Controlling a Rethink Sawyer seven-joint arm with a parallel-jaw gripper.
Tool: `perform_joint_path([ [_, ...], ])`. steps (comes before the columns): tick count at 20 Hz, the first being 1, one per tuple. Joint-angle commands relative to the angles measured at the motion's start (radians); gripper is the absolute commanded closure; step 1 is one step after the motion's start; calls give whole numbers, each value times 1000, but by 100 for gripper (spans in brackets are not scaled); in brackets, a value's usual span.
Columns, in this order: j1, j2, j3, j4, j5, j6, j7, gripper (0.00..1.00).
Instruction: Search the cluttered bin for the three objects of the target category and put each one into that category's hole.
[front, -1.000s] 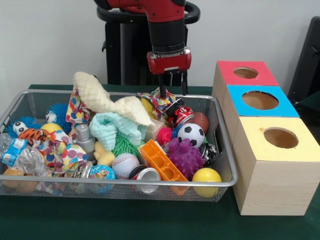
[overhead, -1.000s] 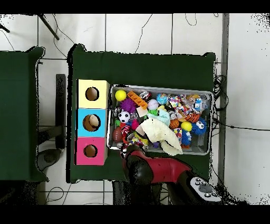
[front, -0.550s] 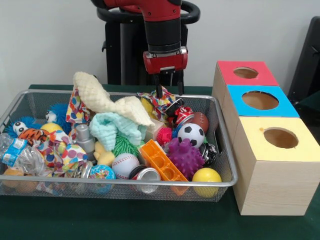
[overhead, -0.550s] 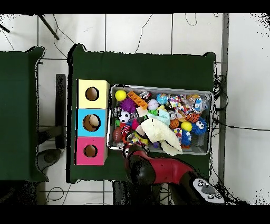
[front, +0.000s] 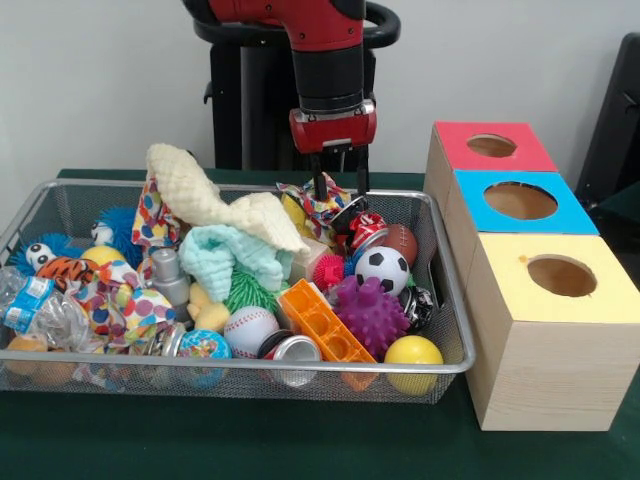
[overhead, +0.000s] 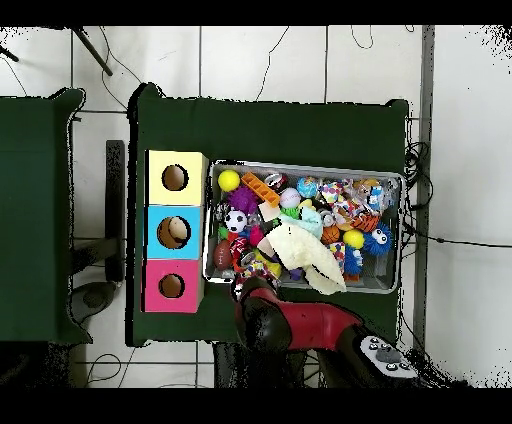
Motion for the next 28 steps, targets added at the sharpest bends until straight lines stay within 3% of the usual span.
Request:
perform_joint_path([
  [1,14,72,-34,-146,-35,-121,129,0],
  [14,-26,83,-8,-178,-8,-89,122,0],
  [25,-5,86,-26,-178,-13,-87,115,0],
  [26,-4,84,-28,-178,-13,-81,113,100],
  [28,-7,83,-24,-179,-13,-64,107,100],
])
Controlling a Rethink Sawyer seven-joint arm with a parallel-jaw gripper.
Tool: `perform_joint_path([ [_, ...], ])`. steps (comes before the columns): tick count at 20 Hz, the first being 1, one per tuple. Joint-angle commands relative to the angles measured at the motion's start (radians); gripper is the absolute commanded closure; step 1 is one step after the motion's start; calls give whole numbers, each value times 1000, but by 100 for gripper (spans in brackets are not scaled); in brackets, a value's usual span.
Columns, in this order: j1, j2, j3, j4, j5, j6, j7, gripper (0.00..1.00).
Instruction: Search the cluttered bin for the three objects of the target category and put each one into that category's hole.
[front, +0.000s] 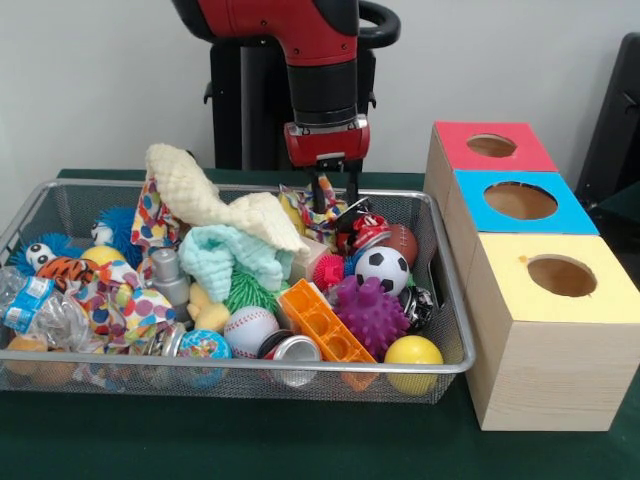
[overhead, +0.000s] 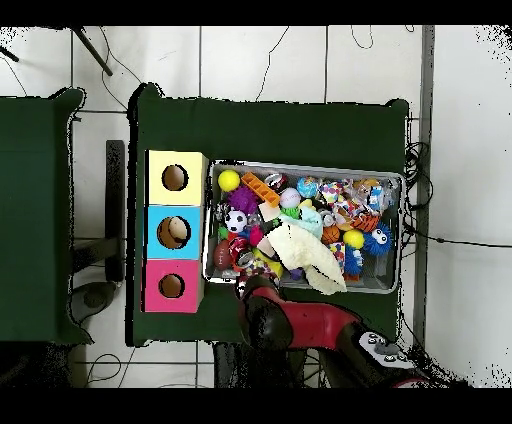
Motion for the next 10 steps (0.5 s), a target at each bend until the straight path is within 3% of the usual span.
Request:
perform_joint_path([
  [1,-9,23,5,-155,-14,9,104,100],
  [10,16,17,-21,-156,-2,7,113,100],
])
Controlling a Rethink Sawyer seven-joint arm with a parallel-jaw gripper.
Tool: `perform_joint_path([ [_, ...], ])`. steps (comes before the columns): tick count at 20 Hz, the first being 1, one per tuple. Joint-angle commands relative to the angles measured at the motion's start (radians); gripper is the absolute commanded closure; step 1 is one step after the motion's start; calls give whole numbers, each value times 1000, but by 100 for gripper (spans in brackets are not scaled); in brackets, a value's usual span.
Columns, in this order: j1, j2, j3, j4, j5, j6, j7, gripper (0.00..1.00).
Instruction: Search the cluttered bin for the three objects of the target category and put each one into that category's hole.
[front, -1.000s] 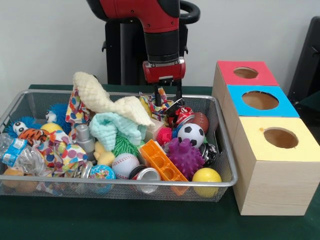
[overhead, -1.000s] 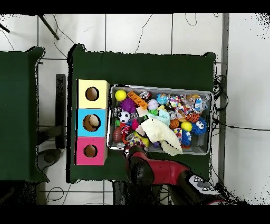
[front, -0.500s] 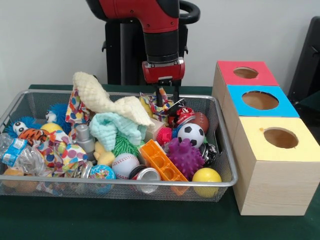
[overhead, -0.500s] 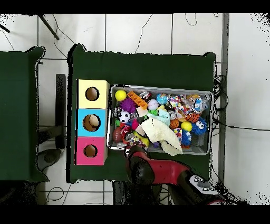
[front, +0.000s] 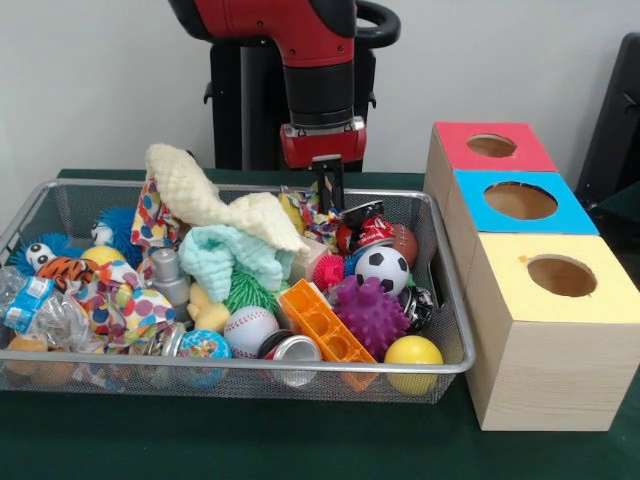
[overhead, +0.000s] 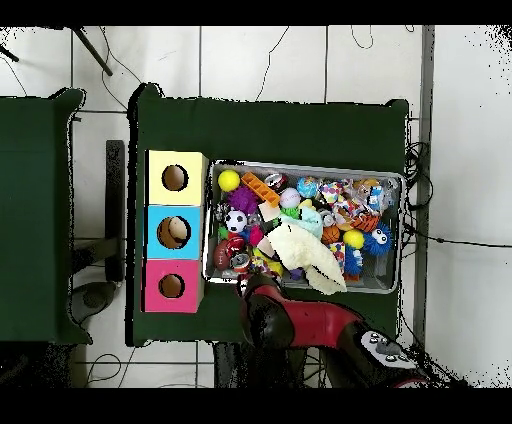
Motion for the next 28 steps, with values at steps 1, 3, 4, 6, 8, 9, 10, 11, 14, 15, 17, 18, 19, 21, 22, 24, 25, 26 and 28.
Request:
perform_joint_path([
  [1,4,7,1,-133,0,-4,124,100],
  [3,-40,-49,70,-90,1,31,130,100],
  [4,-54,-97,104,-66,10,68,128,100],
  [6,-89,-214,181,-5,41,142,133,100],
  [8,-135,-333,271,58,93,216,147,100],
  [9,-150,-390,301,81,120,247,149,100],
  [10,-155,-442,323,100,156,287,150,100],
  [11,-163,-482,340,112,187,322,144,100],
  [14,-151,-567,354,133,248,355,152,100],
  [15,-145,-581,348,135,265,367,153,100],
  [17,-139,-600,355,153,290,369,160,100],
  [18,-126,-602,352,147,296,366,163,100],
  [19,-124,-603,358,149,305,359,166,100],
  [21,-105,-614,359,150,327,359,173,100],
  [22,-92,-616,358,145,338,362,175,100],
  [24,-67,-624,354,136,361,372,178,100],
  [25,-53,-627,350,130,372,380,178,100],
  [26,-25,-627,329,116,374,388,182,100],
  [28,26,-623,290,94,390,401,201,100],
])
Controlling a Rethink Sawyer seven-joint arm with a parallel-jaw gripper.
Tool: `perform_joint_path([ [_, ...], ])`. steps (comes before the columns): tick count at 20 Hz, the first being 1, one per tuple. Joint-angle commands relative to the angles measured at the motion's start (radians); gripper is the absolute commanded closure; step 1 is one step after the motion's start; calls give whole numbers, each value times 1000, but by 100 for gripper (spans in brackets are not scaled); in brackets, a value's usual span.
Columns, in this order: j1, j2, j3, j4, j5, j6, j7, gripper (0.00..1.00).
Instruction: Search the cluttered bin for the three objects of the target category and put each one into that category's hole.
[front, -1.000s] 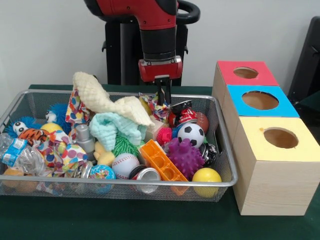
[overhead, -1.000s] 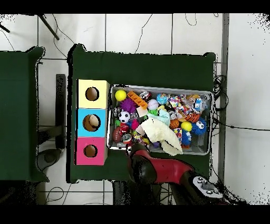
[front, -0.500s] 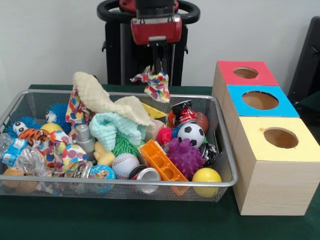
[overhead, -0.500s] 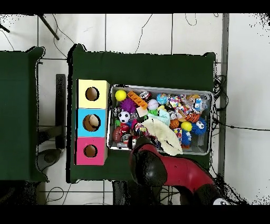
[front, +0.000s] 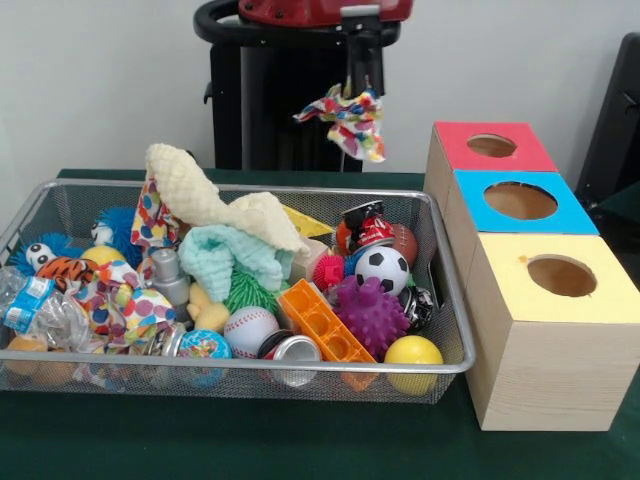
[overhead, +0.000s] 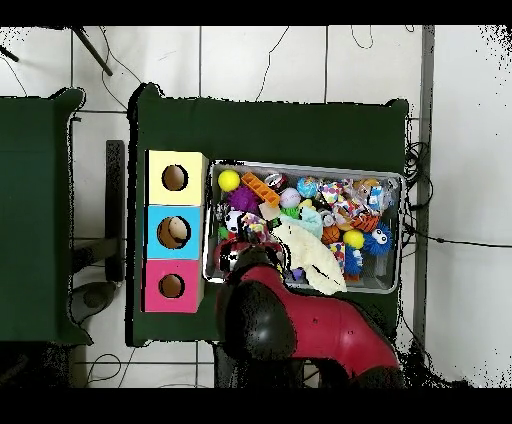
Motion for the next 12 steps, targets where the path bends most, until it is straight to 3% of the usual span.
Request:
perform_joint_path([
  [1,123,-43,8,-32,90,135,210,100],
  [8,354,40,-179,-170,128,160,285,100],
  [12,445,119,-256,-222,161,114,292,100],
])
